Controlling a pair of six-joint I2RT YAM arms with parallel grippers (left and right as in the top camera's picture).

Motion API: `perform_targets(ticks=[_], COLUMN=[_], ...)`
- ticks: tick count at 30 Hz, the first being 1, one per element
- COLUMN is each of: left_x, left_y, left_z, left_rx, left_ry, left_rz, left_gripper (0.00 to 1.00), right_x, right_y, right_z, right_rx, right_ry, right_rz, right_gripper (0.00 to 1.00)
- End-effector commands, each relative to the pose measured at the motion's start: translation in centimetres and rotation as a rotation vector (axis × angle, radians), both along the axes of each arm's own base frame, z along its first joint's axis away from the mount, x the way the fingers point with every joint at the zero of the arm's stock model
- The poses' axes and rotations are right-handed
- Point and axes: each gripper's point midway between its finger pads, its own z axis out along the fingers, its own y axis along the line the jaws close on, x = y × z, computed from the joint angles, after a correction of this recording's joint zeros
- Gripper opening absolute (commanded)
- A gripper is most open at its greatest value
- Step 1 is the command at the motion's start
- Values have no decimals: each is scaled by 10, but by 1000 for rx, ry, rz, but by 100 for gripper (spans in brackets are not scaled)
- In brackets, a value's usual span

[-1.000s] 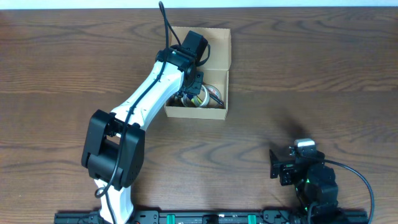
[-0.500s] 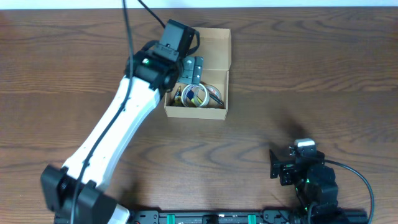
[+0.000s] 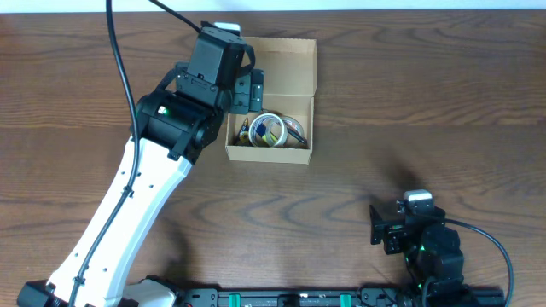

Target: Pack container

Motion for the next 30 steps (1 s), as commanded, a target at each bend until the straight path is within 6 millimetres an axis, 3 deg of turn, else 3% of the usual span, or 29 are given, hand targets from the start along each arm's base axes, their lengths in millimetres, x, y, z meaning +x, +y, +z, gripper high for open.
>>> perform_targets(ticks=[1,5,20,24,26,28,30], left_x=[-6,-15,-20,-20,-19,-19,-19], left_y=[-19,-36,-35,-35,-35,-34,-34], left_z=[6,5,0,0,0,0,1], left_rx=[-86,-157,-149,-149,-149,-149,-149], left_ry=[19,59,86,86,86,86,85], left_rz=[-80,-161,-162,-161,-161,-160,-156], left_gripper=[96,95,95,95,95,95,95], right_x=[0,0,4,14,16,18,21], right_y=[-2,-2,-2,12,20,16,13], right_z=[0,0,6,32,54,86,106], right_rx=[-8,-8,7,105,135,124,114], right_ry=[-4,-4,-30,-123,-183,-244,-251], right_rz=[-4,-4,-16,23,60,45,31], right_gripper=[99,99,99,99,99,99,99])
